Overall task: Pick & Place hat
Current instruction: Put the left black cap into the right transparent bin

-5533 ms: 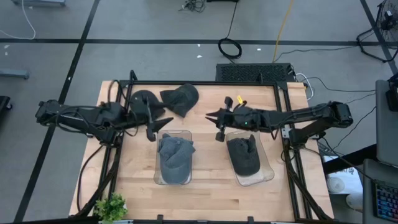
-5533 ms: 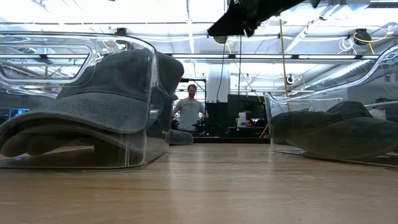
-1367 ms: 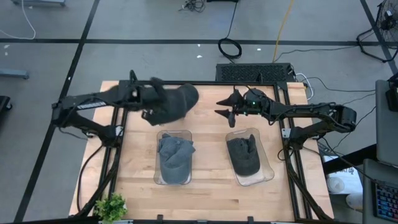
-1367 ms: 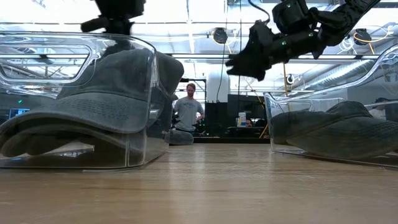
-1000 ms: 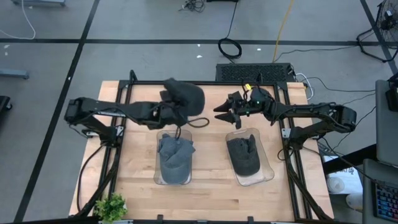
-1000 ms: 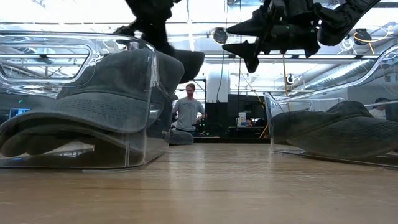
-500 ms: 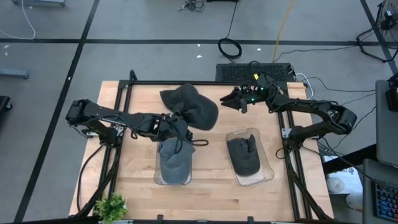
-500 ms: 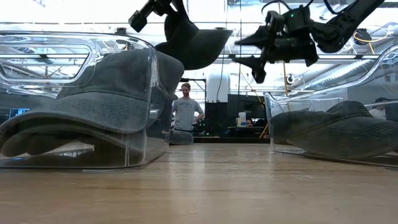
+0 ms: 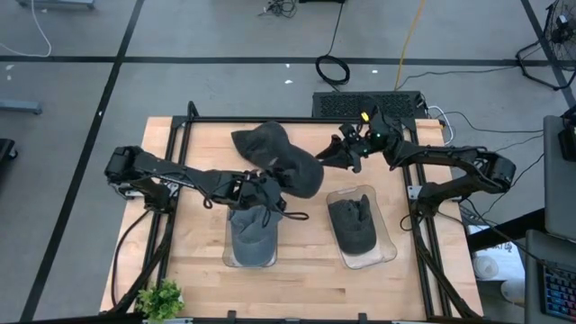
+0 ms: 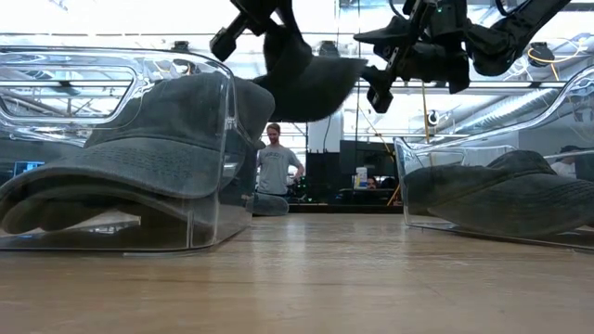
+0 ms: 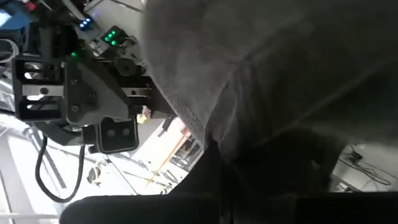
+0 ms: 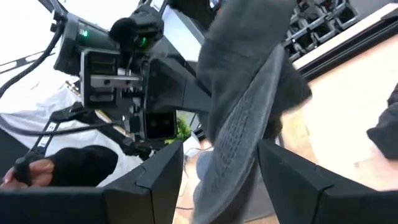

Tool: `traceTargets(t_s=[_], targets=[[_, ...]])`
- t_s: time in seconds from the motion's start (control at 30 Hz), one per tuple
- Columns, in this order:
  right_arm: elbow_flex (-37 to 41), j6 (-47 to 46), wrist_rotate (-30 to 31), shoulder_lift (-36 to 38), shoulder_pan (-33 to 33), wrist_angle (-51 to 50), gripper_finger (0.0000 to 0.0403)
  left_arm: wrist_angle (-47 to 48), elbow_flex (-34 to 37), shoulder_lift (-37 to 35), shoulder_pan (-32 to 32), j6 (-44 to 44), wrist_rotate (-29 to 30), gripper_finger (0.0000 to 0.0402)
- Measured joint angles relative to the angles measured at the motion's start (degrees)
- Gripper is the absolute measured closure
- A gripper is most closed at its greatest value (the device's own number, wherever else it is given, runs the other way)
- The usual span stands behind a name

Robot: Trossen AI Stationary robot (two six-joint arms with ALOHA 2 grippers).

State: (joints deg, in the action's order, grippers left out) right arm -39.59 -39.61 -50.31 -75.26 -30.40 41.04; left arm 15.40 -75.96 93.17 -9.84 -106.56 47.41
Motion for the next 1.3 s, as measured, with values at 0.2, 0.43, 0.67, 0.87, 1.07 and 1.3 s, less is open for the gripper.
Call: traceTargets(t_s=[0.2, 0.43, 0.67, 0.87, 1.07, 1.3], targets=[[0.0, 2.6, 2.1, 0.0, 0.1, -4.5, 0.0206, -3.0, 0.0, 0.5, -0.9, -1.9, -1.1, 0.0397], [0.0, 3.2, 2.2, 0.0, 2.3, -5.9, 0.0206, -5.4, 0.0, 0.4, -1.6, -3.2, -3.1, 0.0397], [0.0, 6.0, 2.2, 0.0, 5.5, -5.8, 0.0254, -6.0, 0.0, 0.4, -1.1, -1.7, -4.0, 0.0397], [0.0, 11.1, 4.9, 0.0, 9.2, -4.4, 0.0390, -5.9, 0.0, 0.4, -0.3, 8.5, -4.6, 0.0375], [0.0, 11.8, 10.4, 1.8, 12.1, -4.0, 0.0399, -8.3, -0.1, -0.1, -0.4, 37.8, -3.2, 0.0324], [0.0, 14.0, 21.7, 11.6, 15.8, -12.0, 0.0401, -3.0, -0.1, -6.6, 0.3, 59.3, -10.4, 0.0251]])
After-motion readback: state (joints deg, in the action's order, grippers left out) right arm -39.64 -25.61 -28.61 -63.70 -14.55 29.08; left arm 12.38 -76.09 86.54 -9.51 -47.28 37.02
